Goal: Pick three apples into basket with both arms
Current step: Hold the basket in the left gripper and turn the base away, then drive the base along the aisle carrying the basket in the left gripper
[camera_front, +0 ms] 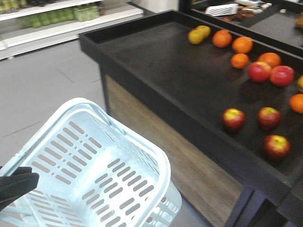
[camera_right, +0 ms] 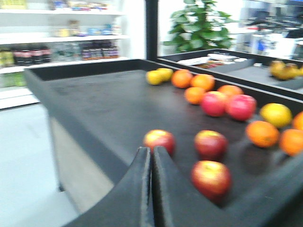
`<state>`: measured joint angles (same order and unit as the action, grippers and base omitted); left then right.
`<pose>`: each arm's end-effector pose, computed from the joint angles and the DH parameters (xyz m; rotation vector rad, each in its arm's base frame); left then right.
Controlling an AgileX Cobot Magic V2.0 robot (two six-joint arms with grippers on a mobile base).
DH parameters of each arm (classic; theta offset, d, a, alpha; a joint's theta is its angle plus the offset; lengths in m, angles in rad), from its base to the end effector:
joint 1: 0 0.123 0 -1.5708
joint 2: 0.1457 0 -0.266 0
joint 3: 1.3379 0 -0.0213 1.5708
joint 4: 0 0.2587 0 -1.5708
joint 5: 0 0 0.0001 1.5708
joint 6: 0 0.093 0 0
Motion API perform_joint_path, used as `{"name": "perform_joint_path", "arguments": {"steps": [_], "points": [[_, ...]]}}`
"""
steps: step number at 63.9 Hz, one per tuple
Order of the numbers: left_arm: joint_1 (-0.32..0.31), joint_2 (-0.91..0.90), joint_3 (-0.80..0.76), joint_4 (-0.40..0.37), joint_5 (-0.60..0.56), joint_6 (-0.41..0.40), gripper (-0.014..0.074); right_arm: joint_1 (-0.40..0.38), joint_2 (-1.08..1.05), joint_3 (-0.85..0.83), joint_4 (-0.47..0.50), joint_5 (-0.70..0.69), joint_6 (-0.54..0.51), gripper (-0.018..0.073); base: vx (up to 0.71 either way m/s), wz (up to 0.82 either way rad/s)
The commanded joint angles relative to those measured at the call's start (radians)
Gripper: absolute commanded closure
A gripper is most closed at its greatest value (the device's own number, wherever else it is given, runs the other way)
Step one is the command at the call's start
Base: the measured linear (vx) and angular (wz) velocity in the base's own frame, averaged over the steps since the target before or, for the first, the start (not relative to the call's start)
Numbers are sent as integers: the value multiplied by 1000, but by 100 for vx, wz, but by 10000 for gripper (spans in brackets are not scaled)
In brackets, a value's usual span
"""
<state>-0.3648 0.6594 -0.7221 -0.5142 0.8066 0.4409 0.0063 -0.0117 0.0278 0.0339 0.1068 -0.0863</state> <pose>0.1195 -0.0810 0.3262 0.6707 2.0619 -0.5623 0.0859 0.0009 0.1947 -0.0501 1.6058 -0.0330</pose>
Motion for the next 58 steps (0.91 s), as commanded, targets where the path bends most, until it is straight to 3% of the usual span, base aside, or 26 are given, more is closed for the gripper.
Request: {"name": "perform_joint_path", "arguments": {"steps": [1, 58], "points": [[-2, -1, -32, -48, -86, -12, 603, -6, -13, 14, -5, -70, 1, 565, -16, 61], [-2, -1, -32, -48, -86, -12, 603, -6, -13, 14, -5, -70, 1, 565, -12, 48]]}}
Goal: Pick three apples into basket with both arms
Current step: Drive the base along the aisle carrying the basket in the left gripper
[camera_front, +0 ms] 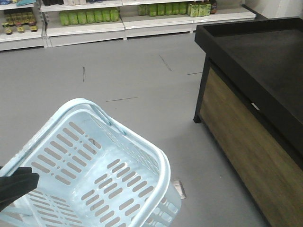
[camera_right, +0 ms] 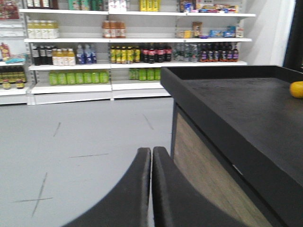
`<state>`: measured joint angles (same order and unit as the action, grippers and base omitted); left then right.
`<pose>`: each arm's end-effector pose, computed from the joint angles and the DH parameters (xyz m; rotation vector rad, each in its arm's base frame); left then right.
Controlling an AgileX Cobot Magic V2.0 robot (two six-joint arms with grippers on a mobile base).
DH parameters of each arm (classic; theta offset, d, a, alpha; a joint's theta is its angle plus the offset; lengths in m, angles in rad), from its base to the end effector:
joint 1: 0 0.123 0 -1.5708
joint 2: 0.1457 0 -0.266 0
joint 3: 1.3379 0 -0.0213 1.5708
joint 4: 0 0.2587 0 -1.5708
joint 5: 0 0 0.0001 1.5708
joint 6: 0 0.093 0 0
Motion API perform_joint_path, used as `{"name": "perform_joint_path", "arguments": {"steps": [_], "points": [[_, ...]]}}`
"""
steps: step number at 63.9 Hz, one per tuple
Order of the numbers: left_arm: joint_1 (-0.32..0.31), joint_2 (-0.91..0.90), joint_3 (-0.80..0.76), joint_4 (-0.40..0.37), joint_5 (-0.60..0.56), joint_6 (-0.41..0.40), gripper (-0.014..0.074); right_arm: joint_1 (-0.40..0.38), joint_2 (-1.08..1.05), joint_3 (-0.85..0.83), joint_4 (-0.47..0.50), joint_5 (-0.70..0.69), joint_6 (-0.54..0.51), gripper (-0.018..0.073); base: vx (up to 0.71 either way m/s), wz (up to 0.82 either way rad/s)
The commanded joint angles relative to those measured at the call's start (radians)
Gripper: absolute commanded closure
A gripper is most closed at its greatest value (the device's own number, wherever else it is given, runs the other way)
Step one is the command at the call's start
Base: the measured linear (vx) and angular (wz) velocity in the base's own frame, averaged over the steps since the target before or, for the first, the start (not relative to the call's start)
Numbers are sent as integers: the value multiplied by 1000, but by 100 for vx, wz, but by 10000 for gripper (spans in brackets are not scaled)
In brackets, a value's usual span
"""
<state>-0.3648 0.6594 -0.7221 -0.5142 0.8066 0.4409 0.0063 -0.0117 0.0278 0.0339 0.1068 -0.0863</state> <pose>0.1195 -0.0810 0.3262 0.6707 2.0619 -0.5623 0.0859 0.0009 0.1947 -0.0501 1.6058 -0.0330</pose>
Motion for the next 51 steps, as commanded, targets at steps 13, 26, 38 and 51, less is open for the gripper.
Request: {"name": "perform_joint_path", "arguments": {"steps": [13, 26, 38, 51], "points": [[-2, -1, -32, -48, -86, -12, 603, -6, -13, 14, -5, -70, 1, 565, -2, 29], [-2, -1, -32, -48, -86, -12, 603, -6, -13, 14, -5, -70, 1, 565, 4, 28], [-2, -1, -32, -48, -86, -12, 603, -6, -13, 14, -5, -70, 1, 565, 10, 39], [-2, -1, -32, -48, -86, -12, 603, -6, -13, 14, -5, -70, 1, 565, 14, 48]]}}
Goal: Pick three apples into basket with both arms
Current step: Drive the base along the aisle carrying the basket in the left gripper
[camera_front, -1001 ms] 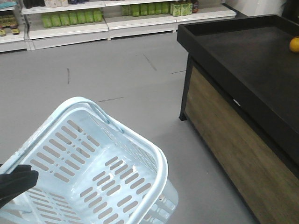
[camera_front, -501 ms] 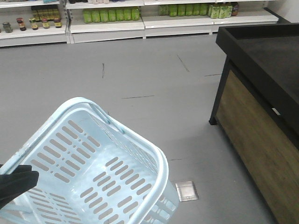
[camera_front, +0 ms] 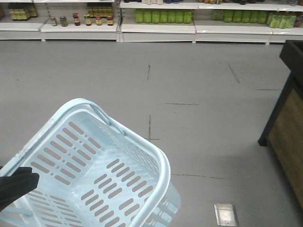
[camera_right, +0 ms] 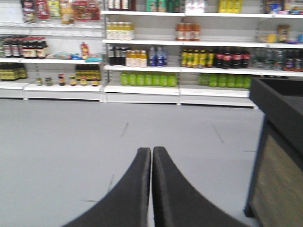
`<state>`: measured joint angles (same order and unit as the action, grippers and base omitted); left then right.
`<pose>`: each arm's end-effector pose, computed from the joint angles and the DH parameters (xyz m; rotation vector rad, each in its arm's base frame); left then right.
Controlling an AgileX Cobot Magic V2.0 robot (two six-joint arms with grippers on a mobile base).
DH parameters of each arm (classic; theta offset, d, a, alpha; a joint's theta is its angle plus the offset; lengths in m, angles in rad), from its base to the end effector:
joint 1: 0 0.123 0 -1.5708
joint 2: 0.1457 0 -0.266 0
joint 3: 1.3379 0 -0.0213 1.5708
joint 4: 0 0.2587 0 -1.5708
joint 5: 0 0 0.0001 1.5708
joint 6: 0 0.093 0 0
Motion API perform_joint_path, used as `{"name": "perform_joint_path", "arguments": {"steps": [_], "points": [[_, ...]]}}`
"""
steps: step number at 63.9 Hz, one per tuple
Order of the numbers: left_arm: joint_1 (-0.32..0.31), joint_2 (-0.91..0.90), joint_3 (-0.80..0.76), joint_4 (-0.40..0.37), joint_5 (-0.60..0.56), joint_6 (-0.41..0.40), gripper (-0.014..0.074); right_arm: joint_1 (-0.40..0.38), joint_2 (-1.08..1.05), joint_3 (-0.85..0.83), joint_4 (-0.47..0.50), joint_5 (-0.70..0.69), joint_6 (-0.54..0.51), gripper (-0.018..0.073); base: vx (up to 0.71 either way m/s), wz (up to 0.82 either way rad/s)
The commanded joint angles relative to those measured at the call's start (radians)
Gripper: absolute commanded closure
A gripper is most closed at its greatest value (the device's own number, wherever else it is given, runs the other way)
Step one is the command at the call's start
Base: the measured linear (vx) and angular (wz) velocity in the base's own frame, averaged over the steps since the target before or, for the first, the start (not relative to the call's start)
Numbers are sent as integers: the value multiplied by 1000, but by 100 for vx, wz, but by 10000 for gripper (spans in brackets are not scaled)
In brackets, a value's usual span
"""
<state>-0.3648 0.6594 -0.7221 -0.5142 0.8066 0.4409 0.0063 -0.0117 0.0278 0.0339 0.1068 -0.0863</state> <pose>0.1195 -0.0810 0.3262 0.6707 2.0619 -0.5623 0.0859 0.0009 0.1947 -0.0501 1.6058 -0.0330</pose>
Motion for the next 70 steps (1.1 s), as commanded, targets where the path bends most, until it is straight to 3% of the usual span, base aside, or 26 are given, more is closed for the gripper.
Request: {"name": "perform_joint_path", "arguments": {"steps": [1, 37, 70], "points": [[-2, -1, -32, -48, -86, -12, 603, -6, -13, 14, -5, -70, 1, 565, 15, 47], [-2, -1, -32, -48, -86, -12, 603, -6, -13, 14, -5, -70, 1, 565, 17, 35], [-2, -1, -32, -48, -86, -12, 603, -6, -13, 14, -5, -70, 1, 565, 21, 0]]}}
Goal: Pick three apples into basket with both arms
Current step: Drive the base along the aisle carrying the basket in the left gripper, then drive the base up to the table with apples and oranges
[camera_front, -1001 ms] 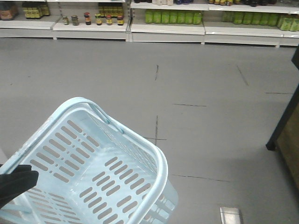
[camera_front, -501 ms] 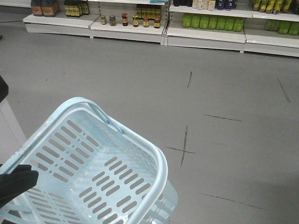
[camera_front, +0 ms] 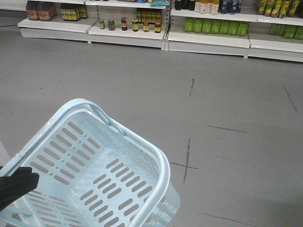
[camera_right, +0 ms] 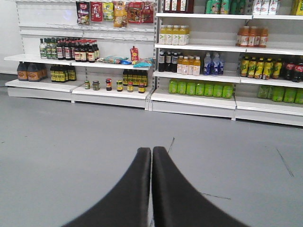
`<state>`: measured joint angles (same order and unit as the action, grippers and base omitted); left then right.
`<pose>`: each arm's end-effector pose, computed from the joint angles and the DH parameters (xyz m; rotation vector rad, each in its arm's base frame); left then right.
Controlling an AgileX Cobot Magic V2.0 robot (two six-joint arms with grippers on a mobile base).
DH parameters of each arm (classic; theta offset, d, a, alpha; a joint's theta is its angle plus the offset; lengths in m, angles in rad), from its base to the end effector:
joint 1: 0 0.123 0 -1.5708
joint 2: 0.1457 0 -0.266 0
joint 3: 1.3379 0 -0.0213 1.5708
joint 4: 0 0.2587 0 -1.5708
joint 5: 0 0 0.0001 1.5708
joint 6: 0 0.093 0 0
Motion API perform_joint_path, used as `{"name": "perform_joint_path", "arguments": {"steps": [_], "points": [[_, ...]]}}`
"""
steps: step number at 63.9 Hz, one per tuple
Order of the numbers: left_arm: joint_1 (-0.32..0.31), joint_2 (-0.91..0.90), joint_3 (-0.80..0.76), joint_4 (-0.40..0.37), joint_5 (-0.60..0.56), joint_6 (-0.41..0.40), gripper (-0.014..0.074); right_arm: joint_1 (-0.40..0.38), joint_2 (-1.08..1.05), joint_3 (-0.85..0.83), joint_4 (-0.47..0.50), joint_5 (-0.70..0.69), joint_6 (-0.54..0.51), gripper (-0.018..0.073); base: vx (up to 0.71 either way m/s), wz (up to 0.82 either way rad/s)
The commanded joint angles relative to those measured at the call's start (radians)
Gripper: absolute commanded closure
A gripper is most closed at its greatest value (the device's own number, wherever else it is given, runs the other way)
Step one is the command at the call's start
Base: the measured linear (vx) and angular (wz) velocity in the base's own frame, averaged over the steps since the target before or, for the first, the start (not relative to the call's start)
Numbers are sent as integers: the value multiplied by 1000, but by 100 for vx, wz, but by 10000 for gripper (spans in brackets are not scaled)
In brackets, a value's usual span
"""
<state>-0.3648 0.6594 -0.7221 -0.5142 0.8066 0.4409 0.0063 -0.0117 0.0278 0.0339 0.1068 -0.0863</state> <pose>0.1195 -0.0810 0.3262 0.6707 2.0619 -0.5623 0.0859 0.0009 0.1947 -0.0501 1.6058 -0.0330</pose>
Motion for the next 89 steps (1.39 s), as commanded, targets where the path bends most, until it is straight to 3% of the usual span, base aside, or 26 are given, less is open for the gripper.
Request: {"name": "perform_joint_path", "arguments": {"steps": [1, 89], "points": [[-2, -1, -32, -48, -86, -12, 603, -6, -13, 14, -5, -70, 1, 565, 24, -11], [-2, -1, -32, -48, -86, -12, 603, -6, -13, 14, -5, -70, 1, 565, 26, -23]]}}
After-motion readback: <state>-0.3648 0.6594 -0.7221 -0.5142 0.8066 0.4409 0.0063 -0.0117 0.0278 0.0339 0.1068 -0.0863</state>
